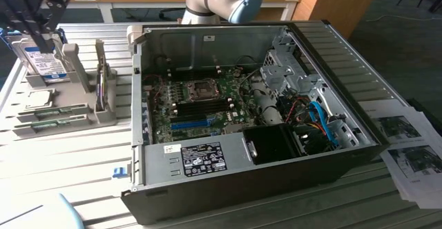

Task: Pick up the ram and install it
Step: 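Reach for the ram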

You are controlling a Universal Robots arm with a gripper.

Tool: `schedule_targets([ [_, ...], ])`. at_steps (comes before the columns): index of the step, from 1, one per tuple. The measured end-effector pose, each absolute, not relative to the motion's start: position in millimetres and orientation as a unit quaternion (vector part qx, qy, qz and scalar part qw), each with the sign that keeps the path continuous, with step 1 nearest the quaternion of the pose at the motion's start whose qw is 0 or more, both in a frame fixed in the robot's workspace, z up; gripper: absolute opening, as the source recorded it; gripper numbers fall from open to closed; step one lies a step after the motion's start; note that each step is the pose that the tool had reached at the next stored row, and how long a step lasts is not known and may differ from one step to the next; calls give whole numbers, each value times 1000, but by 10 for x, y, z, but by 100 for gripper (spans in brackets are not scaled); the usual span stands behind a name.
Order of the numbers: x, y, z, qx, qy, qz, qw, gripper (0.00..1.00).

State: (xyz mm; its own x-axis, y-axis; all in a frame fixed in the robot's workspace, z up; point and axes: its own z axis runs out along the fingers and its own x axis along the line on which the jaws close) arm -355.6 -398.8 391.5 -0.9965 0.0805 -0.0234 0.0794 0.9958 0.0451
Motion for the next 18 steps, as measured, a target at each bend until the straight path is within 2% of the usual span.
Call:
schedule_targets([
  [18,-3912,-3988,3914,41,999,22,13,9],
])
